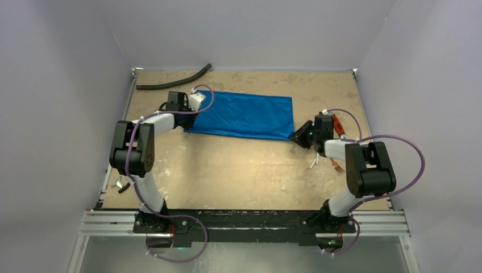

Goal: Fold the napkin into a case and place the utensils inside
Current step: Pick up the rectangle-folded napkin at the center of the board.

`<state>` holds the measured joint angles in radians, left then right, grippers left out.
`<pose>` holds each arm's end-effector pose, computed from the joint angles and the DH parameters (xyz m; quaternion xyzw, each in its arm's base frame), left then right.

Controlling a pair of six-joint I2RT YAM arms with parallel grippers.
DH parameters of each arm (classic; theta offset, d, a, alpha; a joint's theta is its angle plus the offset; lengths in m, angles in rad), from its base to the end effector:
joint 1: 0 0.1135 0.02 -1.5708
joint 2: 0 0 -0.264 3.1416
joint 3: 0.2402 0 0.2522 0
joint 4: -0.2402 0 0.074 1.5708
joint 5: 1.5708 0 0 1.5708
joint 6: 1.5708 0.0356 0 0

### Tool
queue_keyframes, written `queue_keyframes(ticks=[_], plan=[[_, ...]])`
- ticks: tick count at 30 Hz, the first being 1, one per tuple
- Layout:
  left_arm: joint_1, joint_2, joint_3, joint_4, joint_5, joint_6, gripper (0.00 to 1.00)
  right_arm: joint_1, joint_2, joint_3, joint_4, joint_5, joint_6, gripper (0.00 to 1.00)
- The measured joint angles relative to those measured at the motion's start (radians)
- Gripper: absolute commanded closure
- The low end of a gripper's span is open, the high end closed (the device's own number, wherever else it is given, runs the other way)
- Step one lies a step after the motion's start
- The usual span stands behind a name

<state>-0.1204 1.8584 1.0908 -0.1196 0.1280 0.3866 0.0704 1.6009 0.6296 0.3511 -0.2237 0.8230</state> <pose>0.3785 -0.0504 0.1550 0.2566 0.9048 -0.0153 0.3395 0.3029 0.0293 0.1458 0.2772 0.8405 0.2860 0.3673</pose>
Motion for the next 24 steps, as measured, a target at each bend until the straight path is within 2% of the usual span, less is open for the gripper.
queue_keyframes(ticks=[5,18,24], plan=[[0.0,0.0,0.0,0.0,0.0,0.0,0.65,0.001,0.004,0.005,-0.022,0.009,0.006,1.0],[0.0,-0.041,-0.063,0.026,0.033,0.018,0.65,0.001,-0.032,0.069,-0.125,0.019,-0.084,1.0],[0.0,-0.145,-0.148,-0.099,0.098,0.058,0.64,0.001,-0.108,0.066,-0.229,0.011,-0.155,1.0]])
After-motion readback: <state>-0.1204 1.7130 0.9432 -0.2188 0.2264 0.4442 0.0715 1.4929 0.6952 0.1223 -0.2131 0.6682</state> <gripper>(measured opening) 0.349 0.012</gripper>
